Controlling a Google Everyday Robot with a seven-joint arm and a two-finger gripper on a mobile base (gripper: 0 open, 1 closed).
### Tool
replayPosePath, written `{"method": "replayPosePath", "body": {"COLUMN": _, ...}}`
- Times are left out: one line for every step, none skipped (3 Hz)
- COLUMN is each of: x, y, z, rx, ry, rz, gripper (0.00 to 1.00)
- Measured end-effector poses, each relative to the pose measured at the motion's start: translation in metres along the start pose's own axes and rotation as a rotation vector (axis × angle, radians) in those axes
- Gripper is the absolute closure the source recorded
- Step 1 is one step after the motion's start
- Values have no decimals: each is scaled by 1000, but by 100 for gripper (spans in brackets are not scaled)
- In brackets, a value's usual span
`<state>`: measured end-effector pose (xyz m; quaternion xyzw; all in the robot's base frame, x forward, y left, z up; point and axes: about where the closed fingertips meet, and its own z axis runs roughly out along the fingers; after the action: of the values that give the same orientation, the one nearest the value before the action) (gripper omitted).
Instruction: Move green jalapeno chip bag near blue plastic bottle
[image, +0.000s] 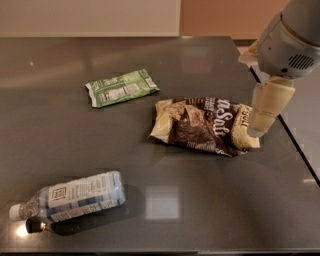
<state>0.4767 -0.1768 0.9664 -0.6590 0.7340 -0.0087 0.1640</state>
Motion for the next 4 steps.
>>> {"method": "replayPosePath", "body": {"x": -32, "y": -26, "z": 22, "rx": -9, "ry": -62, "rz": -42, "gripper": 0}}
{"method": "replayPosePath", "body": {"x": -67, "y": -50, "z": 43, "rx": -25, "ry": -116, "rz": -76, "gripper": 0}}
{"method": "replayPosePath", "body": {"x": -103, "y": -71, "z": 67, "rx": -66, "ry": -148, "rz": -106, "gripper": 0}}
{"method": "replayPosePath", "body": {"x": -140, "y": -86, "z": 91, "rx": -100, "ry": -174, "rz": -129, "gripper": 0}}
